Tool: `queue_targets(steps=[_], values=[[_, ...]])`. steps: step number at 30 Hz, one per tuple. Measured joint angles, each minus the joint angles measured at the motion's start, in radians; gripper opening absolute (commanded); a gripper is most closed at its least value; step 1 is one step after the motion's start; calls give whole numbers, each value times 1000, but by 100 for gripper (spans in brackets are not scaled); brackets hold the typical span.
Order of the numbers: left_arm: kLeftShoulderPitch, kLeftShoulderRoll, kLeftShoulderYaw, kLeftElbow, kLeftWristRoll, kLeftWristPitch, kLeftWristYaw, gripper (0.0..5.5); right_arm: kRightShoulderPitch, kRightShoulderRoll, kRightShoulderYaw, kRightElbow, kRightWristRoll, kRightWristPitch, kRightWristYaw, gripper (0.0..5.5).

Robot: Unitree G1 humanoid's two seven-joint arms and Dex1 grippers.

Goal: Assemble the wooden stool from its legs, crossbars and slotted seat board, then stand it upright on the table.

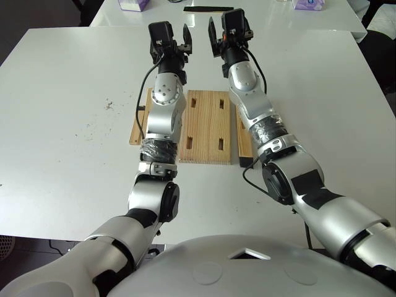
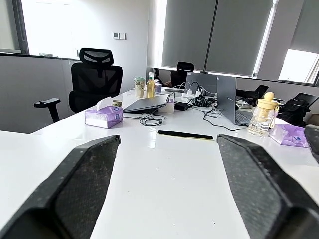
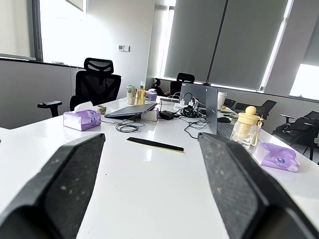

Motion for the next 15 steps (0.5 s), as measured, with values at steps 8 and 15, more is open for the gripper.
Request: queue_targets(steps=[8, 15], values=[[-1, 1, 12, 9, 1, -1, 13, 404, -11, 0, 10, 11, -1, -11, -3, 343], [0, 11, 13, 3, -3, 13, -12, 404, -11, 0, 11, 9, -1, -11, -7, 343]])
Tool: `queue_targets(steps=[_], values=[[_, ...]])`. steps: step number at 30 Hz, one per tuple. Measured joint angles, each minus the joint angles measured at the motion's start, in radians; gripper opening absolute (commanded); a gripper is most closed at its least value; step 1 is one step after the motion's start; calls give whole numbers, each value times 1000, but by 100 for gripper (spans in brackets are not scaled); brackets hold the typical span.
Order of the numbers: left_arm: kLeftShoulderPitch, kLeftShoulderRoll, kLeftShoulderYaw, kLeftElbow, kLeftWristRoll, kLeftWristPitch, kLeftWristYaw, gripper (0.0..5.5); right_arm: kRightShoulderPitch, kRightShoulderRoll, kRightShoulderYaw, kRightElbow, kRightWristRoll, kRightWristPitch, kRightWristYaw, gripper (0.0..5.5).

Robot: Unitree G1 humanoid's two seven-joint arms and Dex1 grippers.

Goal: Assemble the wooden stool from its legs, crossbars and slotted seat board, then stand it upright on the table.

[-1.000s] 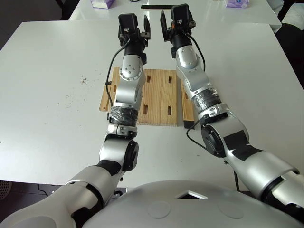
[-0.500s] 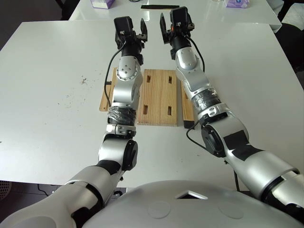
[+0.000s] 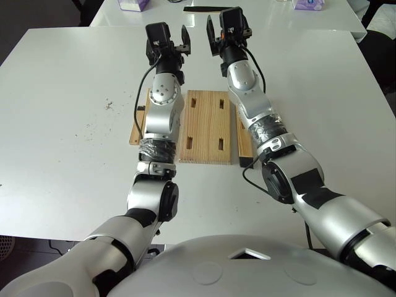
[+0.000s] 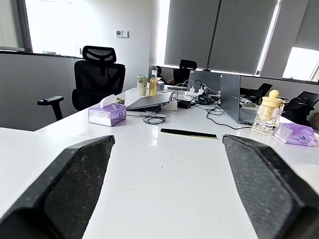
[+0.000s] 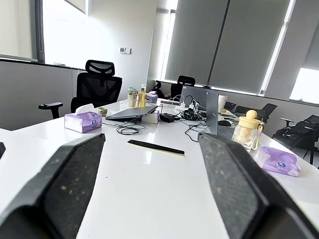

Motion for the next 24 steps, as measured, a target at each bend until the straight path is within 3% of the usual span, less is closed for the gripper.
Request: queue_targets(steps=[5, 9, 16, 24], values=[[62, 73, 13, -86, -57, 103, -120, 404, 0, 1, -7, -17, 24, 1, 40, 343], [206, 221, 89, -175, -135, 240, -262, 404, 6, 0, -69, -58, 95, 25, 62, 343], [487, 482, 163, -335, -200, 358, -517, 404, 101, -3, 7, -215, -1, 101, -8, 343], [618, 562, 139, -337, -190, 360, -626, 404, 185, -3, 10, -354, -41, 173, -61, 343]])
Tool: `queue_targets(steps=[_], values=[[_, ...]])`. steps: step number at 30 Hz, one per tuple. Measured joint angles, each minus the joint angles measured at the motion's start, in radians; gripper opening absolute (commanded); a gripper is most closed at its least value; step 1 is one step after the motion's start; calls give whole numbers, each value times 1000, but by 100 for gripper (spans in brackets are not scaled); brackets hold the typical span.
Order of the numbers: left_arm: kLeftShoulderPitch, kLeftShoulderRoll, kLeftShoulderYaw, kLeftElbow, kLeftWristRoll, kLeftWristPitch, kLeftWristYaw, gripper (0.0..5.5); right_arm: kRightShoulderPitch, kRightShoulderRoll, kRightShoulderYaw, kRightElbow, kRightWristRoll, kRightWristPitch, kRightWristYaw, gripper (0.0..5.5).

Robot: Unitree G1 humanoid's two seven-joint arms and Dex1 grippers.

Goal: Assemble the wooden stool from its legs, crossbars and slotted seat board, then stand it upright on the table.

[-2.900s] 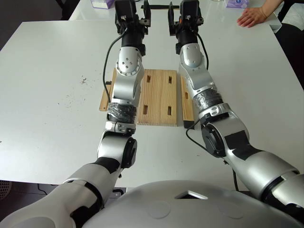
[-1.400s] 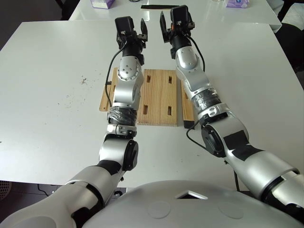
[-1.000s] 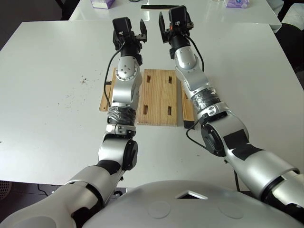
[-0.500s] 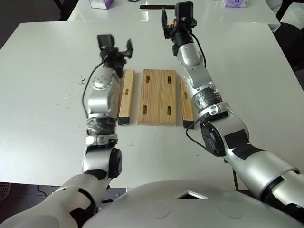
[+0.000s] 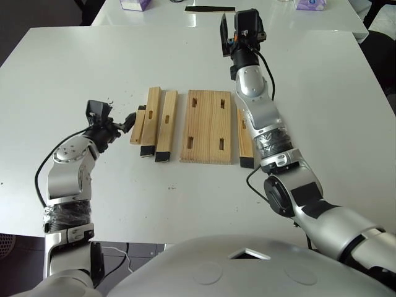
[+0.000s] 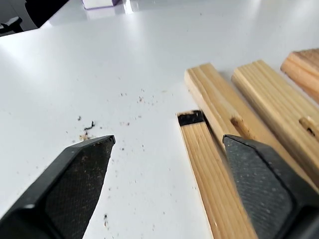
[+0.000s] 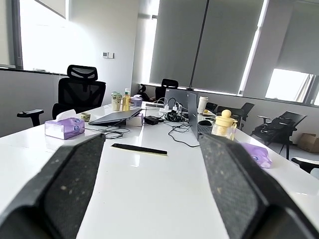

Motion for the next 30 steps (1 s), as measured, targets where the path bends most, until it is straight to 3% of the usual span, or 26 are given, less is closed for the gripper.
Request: queue_targets(steps=[4, 30], values=[[17, 6, -6, 14, 0, 1, -22, 361, 16, 1, 5, -41, -21, 18, -18, 343], [89, 24, -41, -42, -12, 72, -60, 361, 33, 4, 30, -103, -29, 60, -45, 343]])
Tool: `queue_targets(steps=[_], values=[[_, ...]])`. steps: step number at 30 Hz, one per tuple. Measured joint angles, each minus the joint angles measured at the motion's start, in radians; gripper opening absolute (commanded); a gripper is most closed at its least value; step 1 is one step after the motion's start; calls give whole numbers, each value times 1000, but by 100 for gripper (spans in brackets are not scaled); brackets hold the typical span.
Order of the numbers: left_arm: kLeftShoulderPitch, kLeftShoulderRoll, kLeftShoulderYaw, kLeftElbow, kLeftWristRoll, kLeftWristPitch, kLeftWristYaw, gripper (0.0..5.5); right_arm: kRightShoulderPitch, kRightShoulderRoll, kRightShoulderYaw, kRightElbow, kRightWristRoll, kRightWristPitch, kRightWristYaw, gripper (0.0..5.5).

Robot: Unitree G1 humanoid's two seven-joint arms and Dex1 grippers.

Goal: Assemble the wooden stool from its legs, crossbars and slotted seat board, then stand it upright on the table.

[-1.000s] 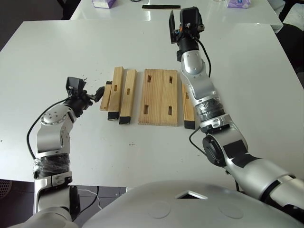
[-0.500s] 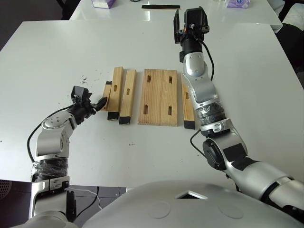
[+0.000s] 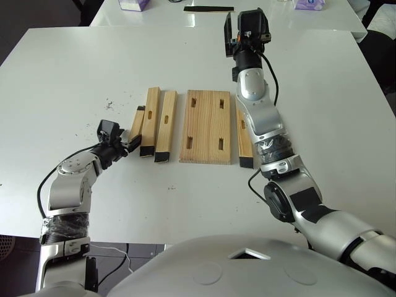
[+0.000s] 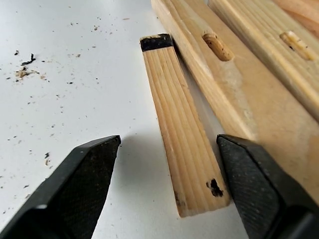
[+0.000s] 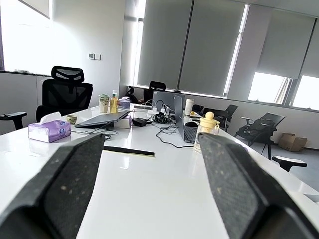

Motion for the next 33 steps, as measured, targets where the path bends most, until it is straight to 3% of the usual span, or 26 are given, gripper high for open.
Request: queue_targets(steps=[15, 21, 27, 33], values=[[-7, -2, -51, -14, 38, 23, 89, 131, 2, 0, 2, -21, 0, 8, -26, 343], [-21, -11, -47, -15, 36, 33, 111, 130, 2, 0, -13, -20, 37, -1, 2, 343], [-156, -73, 31, 144, 43, 11, 256, 130, 7, 1, -139, -19, 247, -45, 109, 343], [-460, -198, 194, 92, -263, 9, 256, 130, 46, -18, -168, -99, 489, 89, 418, 343]])
